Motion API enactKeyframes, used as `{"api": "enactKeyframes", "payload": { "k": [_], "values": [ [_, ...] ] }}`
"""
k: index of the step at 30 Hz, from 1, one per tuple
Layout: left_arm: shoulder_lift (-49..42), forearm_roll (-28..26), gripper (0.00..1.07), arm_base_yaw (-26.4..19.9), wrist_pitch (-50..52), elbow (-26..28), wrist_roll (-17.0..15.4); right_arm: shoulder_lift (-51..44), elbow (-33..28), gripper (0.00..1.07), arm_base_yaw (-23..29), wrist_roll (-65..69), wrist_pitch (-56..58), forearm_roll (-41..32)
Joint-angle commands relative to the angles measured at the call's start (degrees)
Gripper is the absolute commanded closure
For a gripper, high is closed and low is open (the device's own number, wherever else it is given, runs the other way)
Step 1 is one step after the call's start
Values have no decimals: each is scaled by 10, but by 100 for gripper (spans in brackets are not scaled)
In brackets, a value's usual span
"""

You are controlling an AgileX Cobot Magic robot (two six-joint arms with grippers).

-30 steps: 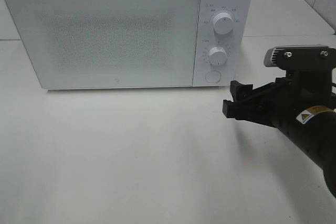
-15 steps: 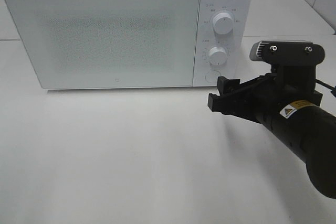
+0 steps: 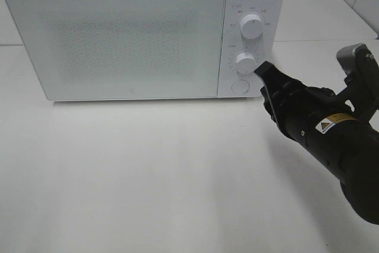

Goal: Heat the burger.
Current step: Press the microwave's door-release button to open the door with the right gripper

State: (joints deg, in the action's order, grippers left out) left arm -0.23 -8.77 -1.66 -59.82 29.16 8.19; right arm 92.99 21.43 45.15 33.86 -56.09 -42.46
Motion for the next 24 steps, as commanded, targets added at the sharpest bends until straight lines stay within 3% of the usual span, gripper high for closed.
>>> {"api": "enactKeyframes", "payload": {
  "k": [1,8,24],
  "values": [
    [-10,-2,7,-1,5,-2,0,0,5,93,2,161,6,3],
    [-10,-2,7,-1,5,-2,0,0,5,107,2,297,18,3],
    [-10,-2,7,-1,5,-2,0,48,10,107,1,425,31,2]
  ]
}}
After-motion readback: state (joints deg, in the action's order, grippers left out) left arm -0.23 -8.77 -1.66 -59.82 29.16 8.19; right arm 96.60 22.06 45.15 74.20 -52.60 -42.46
